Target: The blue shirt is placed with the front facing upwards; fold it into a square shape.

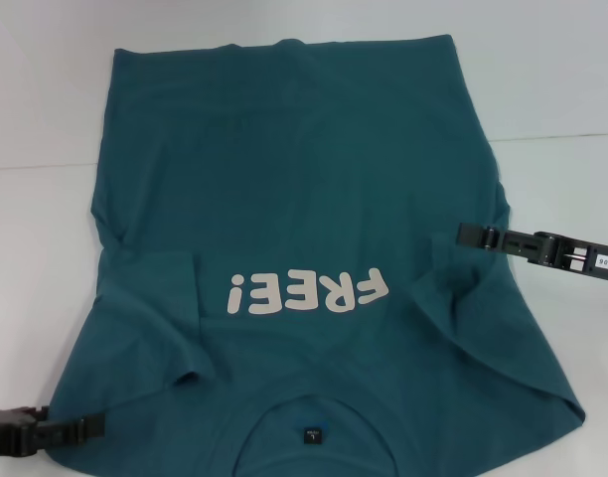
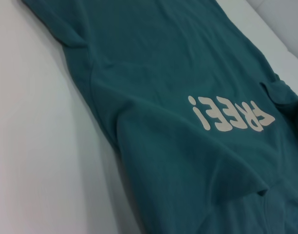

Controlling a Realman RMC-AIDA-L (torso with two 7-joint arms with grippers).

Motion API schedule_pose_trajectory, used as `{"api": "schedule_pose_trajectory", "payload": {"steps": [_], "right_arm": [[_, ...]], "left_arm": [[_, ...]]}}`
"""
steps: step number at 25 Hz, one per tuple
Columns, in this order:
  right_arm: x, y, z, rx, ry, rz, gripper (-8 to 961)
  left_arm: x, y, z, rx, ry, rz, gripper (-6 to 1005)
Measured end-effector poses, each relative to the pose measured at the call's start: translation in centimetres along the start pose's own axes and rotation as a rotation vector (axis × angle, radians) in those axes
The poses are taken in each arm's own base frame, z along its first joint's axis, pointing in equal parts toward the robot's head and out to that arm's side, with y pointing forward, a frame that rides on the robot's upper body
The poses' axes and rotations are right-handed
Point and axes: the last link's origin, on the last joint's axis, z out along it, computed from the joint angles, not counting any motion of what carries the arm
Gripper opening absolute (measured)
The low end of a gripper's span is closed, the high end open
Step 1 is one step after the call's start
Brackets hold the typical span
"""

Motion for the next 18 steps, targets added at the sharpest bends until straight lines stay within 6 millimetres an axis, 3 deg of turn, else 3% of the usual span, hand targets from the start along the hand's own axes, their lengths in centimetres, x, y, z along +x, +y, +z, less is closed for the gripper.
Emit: {"api": "schedule_pose_trajectory", "payload": {"steps": [18], "right_arm": [[-0.08, -0.07, -0.02, 0.004, -0.005, 0.004, 943]], "left_arm": [[0.42, 0.25, -0.25, -0.013, -0.008, 0.016, 873]]}}
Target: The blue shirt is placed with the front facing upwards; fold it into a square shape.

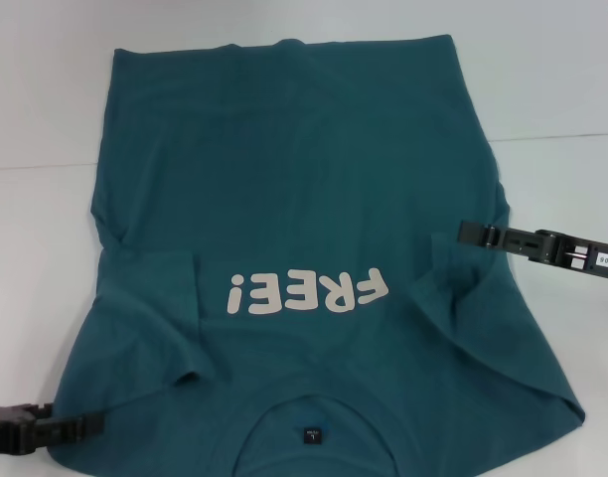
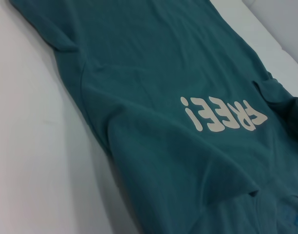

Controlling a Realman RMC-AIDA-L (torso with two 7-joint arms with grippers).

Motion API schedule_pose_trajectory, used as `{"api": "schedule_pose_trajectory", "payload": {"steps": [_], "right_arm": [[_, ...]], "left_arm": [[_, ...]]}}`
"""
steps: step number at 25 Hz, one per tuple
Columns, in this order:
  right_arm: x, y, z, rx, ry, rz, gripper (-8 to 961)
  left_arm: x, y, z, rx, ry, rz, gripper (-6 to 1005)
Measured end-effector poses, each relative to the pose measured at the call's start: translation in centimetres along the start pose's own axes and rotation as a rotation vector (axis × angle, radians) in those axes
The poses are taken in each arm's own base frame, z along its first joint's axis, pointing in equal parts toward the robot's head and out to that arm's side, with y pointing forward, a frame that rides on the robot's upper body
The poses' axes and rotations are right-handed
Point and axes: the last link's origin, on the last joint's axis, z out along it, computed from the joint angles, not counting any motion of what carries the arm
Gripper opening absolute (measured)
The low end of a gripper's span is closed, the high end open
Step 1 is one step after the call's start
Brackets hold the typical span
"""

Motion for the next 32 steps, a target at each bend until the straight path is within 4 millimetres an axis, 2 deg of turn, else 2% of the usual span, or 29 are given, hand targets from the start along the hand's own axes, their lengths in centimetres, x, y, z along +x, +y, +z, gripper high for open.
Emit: {"api": "schedule_pose_trajectory", "payload": {"steps": [2, 5, 16, 21, 27, 32], "right_arm": [[0.0, 0.0, 0.0, 0.0, -0.001, 0.0, 943], [0.0, 0.0, 0.0, -0.001, -0.002, 0.001, 944], [-0.2, 0.1, 0.0, -0.006, -0.004, 0.001, 942], [-0.1, 0.1, 0.0, -0.005, -0.005, 0.001, 943], [-0.1, -0.1, -0.3, 0.005, -0.004, 0.002, 943], [0.3, -0.7, -1.1, 0.034, 0.04, 0.027, 944]], "left_arm": [[0.0, 0.0, 0.0, 0.002, -0.002, 0.001, 873], [0.1, -0.1, -0.1, 0.013, -0.016, 0.001, 705], [0.4, -0.4, -0.3, 0.038, -0.036, -0.008, 457], [0.6, -0.5, -0.2, 0.04, -0.041, -0.005, 213], [0.6, -0.4, -0.2, 0.041, -0.042, -0.003, 23], [0.7, -0.4, -0.2, 0.037, -0.042, -0.007, 2]]}}
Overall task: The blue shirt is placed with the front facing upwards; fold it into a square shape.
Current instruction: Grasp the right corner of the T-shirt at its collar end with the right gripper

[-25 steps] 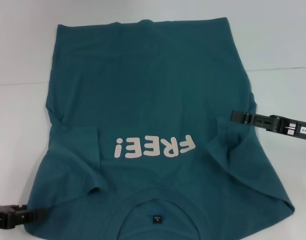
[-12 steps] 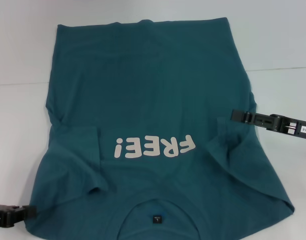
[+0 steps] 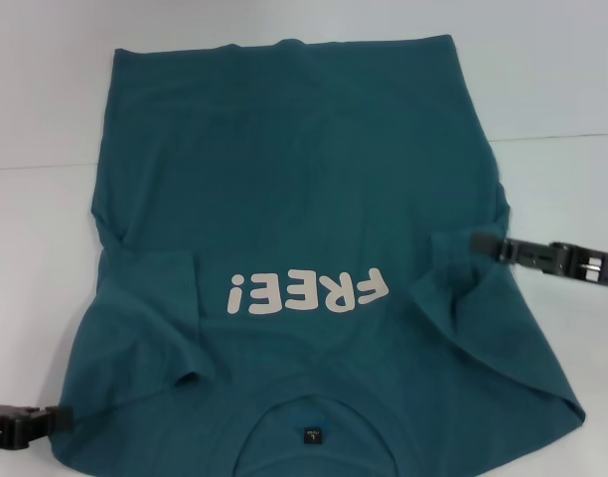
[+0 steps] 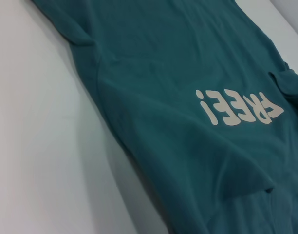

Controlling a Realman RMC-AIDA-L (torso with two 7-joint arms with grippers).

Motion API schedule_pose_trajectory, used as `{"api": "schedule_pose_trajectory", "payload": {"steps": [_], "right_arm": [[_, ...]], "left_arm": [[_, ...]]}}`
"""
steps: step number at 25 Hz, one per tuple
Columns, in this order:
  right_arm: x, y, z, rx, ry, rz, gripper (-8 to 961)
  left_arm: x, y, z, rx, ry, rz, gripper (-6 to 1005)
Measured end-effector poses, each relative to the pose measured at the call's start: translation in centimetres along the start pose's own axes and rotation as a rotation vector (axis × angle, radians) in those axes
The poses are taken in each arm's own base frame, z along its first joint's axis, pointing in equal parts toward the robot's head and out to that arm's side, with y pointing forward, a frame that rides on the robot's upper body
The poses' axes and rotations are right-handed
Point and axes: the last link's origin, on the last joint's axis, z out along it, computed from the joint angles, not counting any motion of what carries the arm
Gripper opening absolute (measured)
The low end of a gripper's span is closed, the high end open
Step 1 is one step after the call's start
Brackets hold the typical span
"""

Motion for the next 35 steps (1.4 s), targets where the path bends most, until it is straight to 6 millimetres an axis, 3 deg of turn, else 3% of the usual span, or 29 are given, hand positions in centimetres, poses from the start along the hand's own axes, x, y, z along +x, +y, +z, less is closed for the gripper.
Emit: {"api": "schedule_pose_trajectory", "payload": {"steps": [11, 17, 23, 35], "right_arm": [[1.8, -2.2, -3.0, 0.135, 0.122, 0.189, 942], [2.0, -2.9, -3.5, 0.185, 0.109, 0.208, 944], [1.6, -3.8, -3.2, 0.252, 0.074, 0.194, 944], [1.5, -4.4, -0.7, 0.333, 0.089, 0.153, 943]], "left_arm": [[0.2, 0.0, 0.1, 0.002, 0.004, -0.003, 2], [0.2, 0.0, 0.2, -0.001, 0.005, -0.004, 2], [0.4, 0.1, 0.3, -0.006, 0.009, -0.003, 2], [0.6, 0.2, 0.4, -0.009, 0.012, 0.002, 3]]}}
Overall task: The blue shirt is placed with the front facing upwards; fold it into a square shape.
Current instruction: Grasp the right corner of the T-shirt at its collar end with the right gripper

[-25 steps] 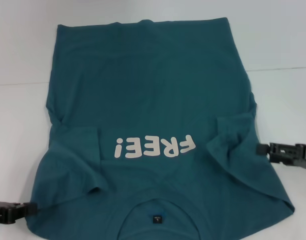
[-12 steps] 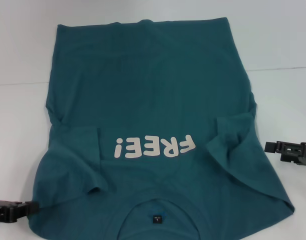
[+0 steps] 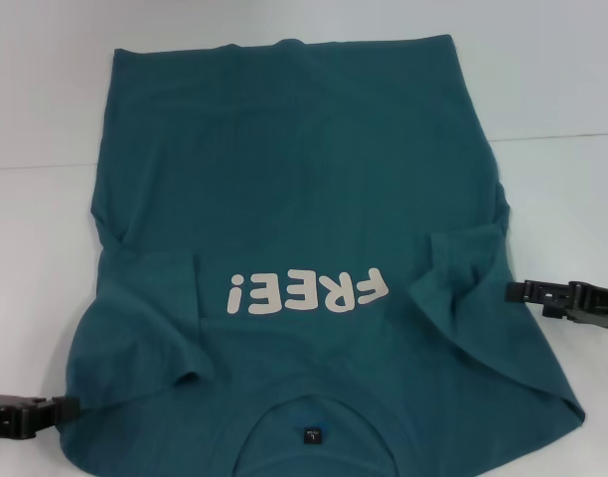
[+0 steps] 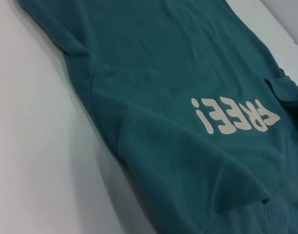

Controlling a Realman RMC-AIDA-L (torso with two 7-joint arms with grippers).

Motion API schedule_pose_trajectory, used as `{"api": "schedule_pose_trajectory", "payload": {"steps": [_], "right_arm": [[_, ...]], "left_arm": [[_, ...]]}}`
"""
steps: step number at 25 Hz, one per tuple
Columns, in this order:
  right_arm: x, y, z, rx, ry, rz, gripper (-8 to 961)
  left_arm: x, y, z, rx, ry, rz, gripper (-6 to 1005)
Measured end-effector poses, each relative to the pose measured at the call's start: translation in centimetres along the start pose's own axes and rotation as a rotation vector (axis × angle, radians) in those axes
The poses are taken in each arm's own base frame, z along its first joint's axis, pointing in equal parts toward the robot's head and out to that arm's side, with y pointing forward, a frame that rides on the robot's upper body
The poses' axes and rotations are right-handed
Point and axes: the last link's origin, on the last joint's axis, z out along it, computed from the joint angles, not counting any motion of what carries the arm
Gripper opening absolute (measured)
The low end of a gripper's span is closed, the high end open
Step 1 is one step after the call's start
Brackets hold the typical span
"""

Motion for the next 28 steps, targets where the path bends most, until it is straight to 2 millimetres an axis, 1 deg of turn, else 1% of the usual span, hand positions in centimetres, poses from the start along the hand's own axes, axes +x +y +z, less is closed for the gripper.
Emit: {"api": "schedule_pose_trajectory", "payload": {"steps": [5, 16, 28], "right_arm": [[0.1, 0.4, 0.7, 0.008, 0.015, -0.016, 942], [0.2, 0.7, 0.8, -0.008, 0.035, -0.021, 944], [0.1, 0.5, -0.5, -0.018, 0.044, -0.026, 942]], "left_arm": [[0.0, 0.0, 0.0, 0.001, 0.003, -0.002, 3], [0.1, -0.1, 0.0, 0.006, 0.005, -0.001, 3], [0.2, 0.0, 0.1, 0.004, 0.007, -0.001, 3]]}}
